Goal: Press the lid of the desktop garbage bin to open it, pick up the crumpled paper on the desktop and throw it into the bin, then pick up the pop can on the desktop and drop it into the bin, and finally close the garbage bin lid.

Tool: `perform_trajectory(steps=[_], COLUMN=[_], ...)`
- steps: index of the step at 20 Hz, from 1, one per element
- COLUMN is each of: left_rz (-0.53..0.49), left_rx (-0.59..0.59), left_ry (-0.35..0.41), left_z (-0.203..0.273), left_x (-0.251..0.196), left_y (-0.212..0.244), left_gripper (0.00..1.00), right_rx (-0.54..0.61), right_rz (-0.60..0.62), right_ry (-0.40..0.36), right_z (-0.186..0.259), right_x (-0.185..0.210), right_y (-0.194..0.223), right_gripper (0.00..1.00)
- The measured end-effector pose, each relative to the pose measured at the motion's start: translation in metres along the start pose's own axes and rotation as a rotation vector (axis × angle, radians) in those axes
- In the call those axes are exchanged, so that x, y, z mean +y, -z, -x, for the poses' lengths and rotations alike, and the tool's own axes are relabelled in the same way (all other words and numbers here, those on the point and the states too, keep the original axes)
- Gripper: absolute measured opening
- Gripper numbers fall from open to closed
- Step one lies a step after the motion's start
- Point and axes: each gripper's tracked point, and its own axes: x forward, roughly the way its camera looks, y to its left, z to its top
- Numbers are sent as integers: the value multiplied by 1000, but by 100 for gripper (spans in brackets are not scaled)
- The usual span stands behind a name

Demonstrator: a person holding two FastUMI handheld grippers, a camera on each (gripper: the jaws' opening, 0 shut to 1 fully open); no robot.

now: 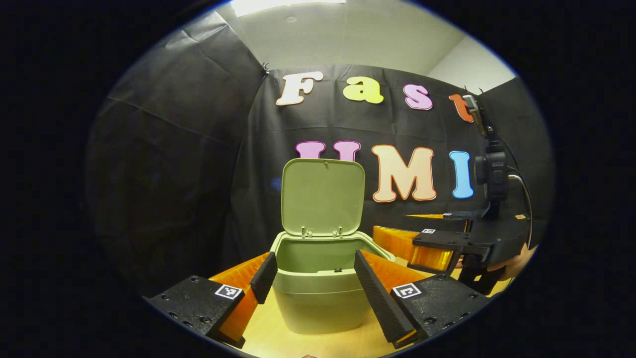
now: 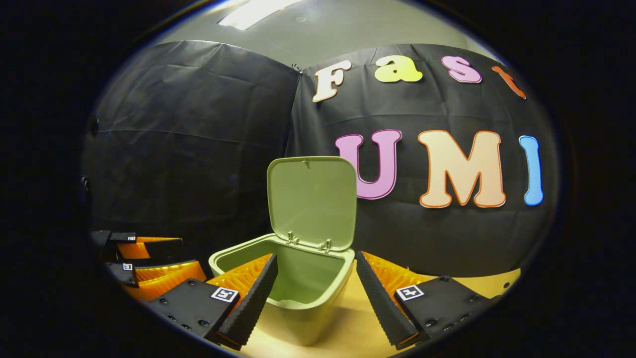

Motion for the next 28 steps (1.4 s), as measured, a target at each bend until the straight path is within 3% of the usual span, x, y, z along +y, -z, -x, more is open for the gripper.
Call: perform_trajectory(steps=[10,18,28], left_rz=[-16,-21,-23], left_rx=[-8,46,164], left_ry=[95,180,266], left_z=[-18,-27,-20], left_x=[-84,-153,-222], left_y=[-4,19,76], left_gripper=[94,94,94], right_rx=[-26,-7,54], right_rz=[-5,-32,-55], right_ry=[196,367,504], right_z=[76,150,223], right_x=[-123,-226,-307], right_y=[-13,-7,18], right_gripper=[99,99,99])
